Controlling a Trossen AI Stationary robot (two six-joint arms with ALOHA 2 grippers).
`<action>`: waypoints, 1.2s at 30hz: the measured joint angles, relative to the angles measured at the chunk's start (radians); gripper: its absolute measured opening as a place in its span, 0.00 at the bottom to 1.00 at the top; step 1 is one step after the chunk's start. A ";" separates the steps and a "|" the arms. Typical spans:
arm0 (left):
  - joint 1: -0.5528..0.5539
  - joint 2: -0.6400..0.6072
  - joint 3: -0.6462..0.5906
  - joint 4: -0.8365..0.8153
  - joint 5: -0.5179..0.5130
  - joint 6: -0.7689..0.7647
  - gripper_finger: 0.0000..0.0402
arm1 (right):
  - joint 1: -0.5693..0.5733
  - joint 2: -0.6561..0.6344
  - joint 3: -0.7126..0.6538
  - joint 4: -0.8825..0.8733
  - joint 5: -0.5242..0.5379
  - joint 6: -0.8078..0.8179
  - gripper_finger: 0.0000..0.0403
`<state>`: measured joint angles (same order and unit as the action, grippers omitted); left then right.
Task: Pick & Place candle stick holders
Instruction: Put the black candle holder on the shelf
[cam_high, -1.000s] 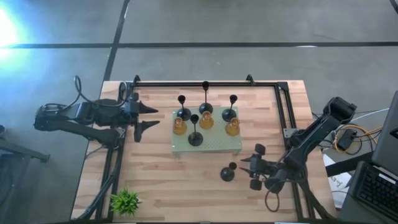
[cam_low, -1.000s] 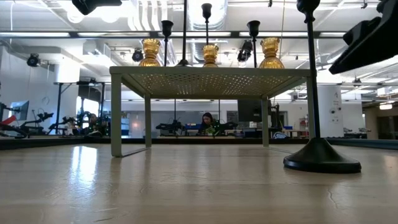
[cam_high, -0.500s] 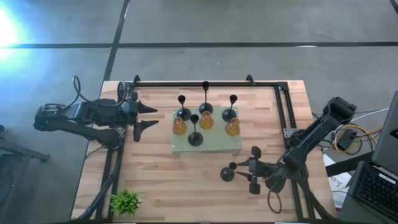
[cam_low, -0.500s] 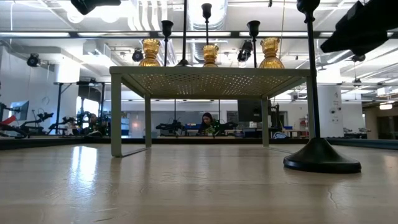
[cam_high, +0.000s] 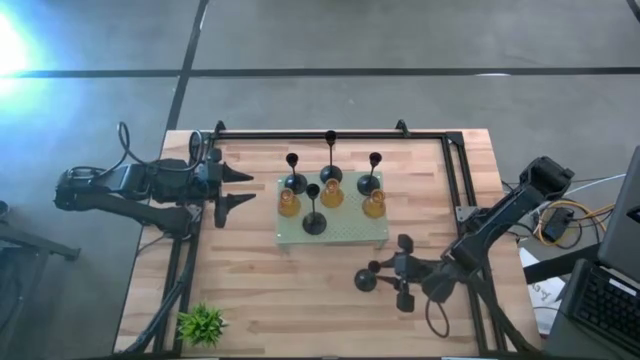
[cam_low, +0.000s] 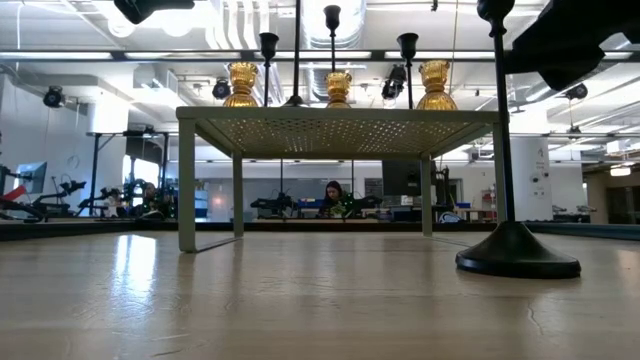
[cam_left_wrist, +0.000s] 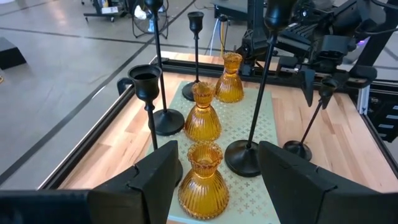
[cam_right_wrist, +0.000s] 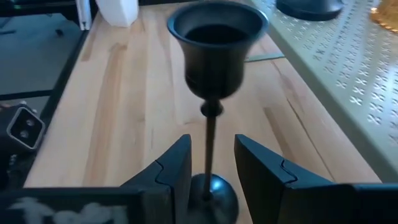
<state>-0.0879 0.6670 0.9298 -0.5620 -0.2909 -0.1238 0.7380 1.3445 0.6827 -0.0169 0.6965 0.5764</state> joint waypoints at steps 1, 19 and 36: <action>0.000 0.000 0.000 0.001 0.000 0.000 0.56 | -0.004 0.000 0.000 0.010 -0.010 -0.005 0.28; 0.000 0.000 0.000 0.004 0.000 0.016 0.56 | -0.057 0.098 0.011 0.165 -0.049 -0.123 0.18; 0.001 0.000 0.000 0.011 -0.003 0.033 0.56 | -0.180 -0.046 0.345 -0.127 -0.211 -0.321 0.03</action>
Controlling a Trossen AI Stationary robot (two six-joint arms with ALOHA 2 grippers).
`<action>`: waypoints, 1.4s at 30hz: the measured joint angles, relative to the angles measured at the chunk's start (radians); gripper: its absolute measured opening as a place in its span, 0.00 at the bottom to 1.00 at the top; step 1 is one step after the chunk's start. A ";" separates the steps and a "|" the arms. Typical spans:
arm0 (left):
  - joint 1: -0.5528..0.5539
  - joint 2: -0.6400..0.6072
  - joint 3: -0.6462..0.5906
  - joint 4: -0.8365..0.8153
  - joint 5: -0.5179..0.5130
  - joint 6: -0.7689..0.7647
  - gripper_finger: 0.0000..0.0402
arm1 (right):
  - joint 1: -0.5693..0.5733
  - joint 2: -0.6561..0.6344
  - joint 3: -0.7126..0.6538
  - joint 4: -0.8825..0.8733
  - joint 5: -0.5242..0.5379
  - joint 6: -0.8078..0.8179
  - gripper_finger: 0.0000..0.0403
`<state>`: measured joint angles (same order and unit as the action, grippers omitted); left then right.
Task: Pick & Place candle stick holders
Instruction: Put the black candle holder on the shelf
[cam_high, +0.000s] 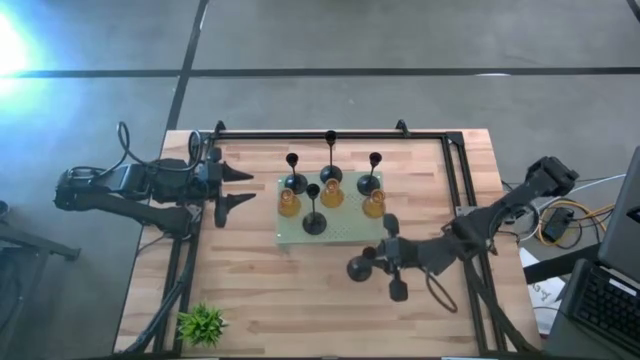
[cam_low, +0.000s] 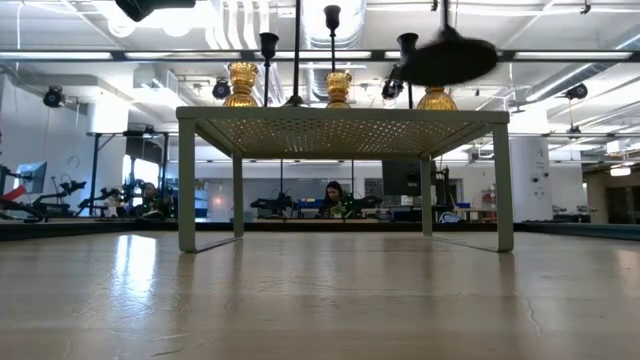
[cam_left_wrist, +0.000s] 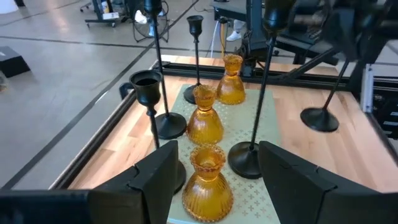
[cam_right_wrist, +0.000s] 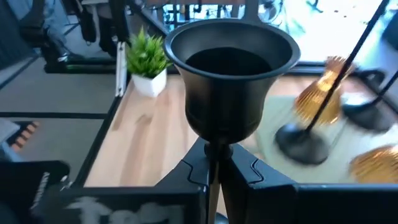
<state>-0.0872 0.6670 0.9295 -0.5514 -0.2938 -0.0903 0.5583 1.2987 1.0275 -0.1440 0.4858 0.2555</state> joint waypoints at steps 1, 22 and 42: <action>0.000 0.000 0.000 0.000 -0.009 0.003 0.56 | -0.010 0.000 0.030 -0.025 -0.002 -0.015 0.03; 0.000 0.000 -0.001 -0.014 -0.045 0.012 0.56 | -0.330 0.000 0.172 -0.197 -0.234 -0.142 0.02; 0.000 0.000 -0.001 -0.013 -0.045 0.012 0.56 | -0.425 -0.002 0.122 -0.151 -0.286 -0.181 0.02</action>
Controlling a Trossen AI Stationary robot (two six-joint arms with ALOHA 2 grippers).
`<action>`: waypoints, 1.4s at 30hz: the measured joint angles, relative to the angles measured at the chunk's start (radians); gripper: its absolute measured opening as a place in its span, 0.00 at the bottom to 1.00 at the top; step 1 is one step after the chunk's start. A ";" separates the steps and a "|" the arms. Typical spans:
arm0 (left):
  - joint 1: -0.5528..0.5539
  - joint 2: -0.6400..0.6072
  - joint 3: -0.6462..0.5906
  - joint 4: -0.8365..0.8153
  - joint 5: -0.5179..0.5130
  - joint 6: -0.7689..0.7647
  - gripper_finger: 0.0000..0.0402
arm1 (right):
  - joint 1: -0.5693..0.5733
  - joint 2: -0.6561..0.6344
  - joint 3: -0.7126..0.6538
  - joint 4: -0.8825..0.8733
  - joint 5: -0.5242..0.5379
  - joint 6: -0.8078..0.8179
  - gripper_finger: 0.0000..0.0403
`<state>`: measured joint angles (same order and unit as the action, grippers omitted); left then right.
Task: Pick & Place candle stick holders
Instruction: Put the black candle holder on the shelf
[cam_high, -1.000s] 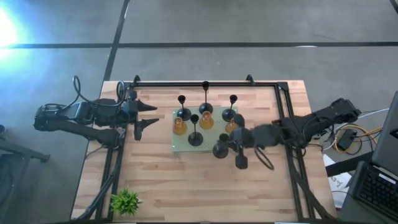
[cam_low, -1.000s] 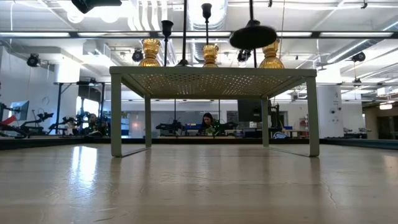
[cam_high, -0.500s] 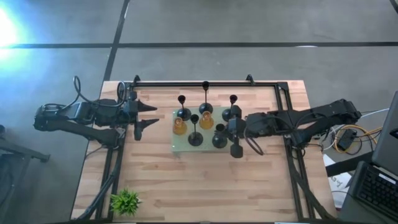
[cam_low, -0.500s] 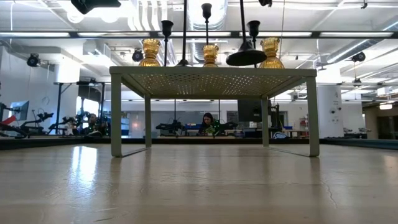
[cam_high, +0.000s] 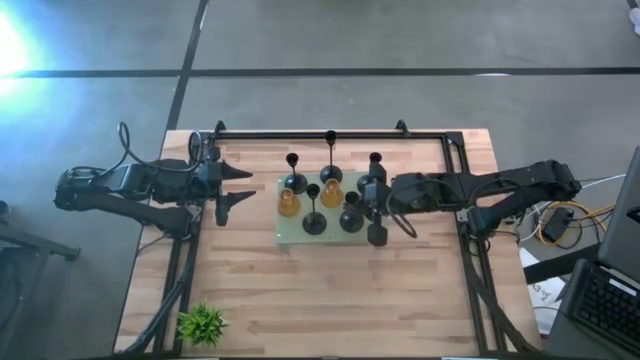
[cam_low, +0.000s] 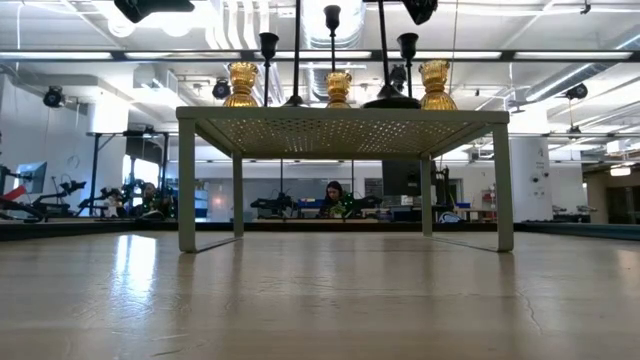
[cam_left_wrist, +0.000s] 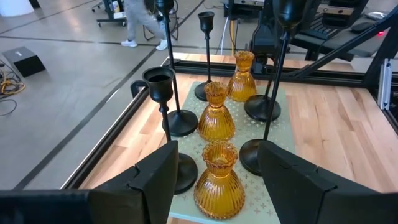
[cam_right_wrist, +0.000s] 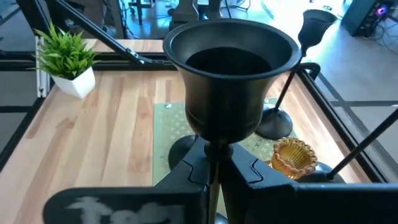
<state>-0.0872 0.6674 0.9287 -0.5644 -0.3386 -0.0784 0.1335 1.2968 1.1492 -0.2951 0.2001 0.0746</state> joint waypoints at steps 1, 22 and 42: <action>0.000 0.000 0.000 -0.002 0.000 0.000 0.56 | -0.003 0.000 -0.002 0.001 0.000 0.000 0.02; 0.000 0.000 0.000 -0.012 0.000 0.000 0.56 | -0.020 -0.002 -0.049 0.047 -0.021 0.015 0.04; 0.000 0.000 0.000 -0.013 0.005 -0.005 0.56 | -0.019 -0.038 -0.048 0.014 -0.014 0.006 0.25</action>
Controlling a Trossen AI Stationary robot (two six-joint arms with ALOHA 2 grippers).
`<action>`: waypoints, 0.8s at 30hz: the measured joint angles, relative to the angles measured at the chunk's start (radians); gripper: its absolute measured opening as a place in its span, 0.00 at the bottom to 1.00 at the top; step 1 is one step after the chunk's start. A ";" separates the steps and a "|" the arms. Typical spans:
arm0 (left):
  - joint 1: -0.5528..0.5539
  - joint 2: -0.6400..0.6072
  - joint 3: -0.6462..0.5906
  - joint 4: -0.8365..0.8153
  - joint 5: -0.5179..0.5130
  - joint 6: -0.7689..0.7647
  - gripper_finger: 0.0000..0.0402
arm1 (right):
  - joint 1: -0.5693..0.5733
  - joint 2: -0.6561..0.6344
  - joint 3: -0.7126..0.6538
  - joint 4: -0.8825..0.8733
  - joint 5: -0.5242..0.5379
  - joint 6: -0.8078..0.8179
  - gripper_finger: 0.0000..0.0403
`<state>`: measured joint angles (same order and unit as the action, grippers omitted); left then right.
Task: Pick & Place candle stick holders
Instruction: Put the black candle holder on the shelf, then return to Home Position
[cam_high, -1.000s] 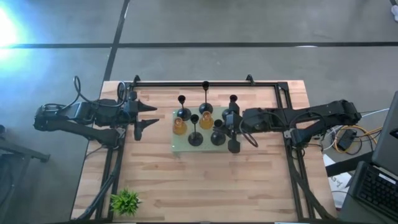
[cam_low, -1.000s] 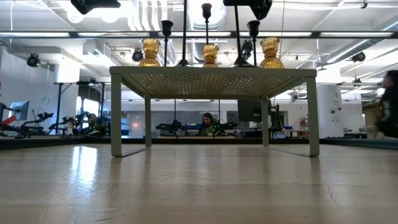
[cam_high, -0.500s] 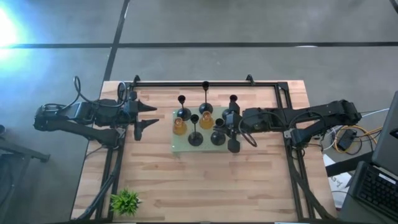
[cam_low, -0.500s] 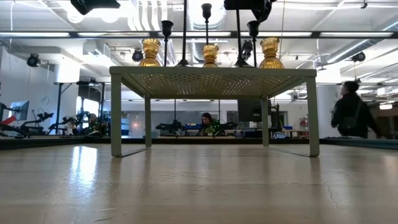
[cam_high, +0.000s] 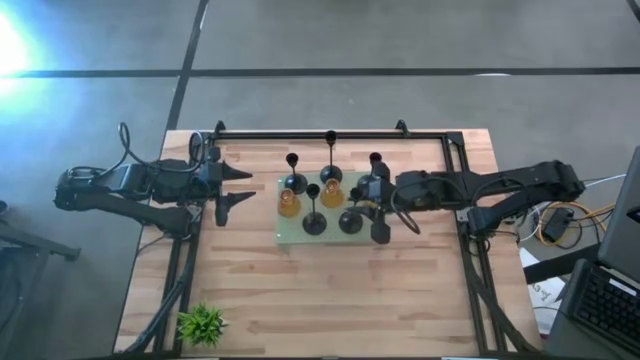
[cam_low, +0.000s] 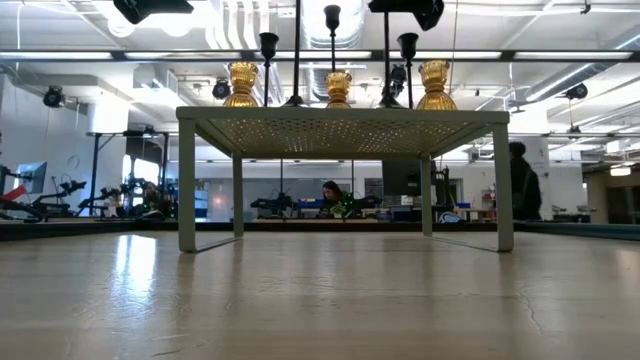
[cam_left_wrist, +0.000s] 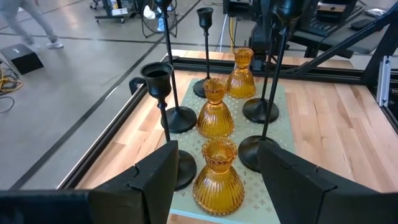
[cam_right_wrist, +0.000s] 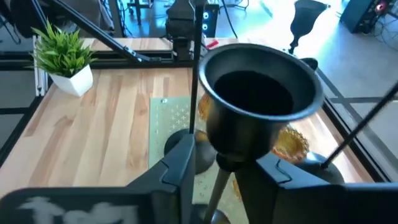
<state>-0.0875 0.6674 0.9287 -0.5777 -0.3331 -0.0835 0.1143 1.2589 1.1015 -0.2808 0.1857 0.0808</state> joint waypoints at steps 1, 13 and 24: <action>0.000 0.000 0.000 0.000 0.000 0.000 0.56 | 0.000 -0.006 0.000 -0.011 0.000 0.004 0.26; 0.000 0.000 0.000 0.000 -0.001 0.012 0.56 | 0.000 -0.066 -0.002 -0.154 0.000 0.017 0.37; 0.000 -0.126 -0.015 0.002 0.108 0.047 0.56 | 0.036 -0.292 -0.041 -0.269 -0.015 0.012 0.29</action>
<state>-0.0880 0.5414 0.9138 -0.5762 -0.2248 -0.0364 0.1505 0.9673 1.0600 -0.5498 0.1712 0.0933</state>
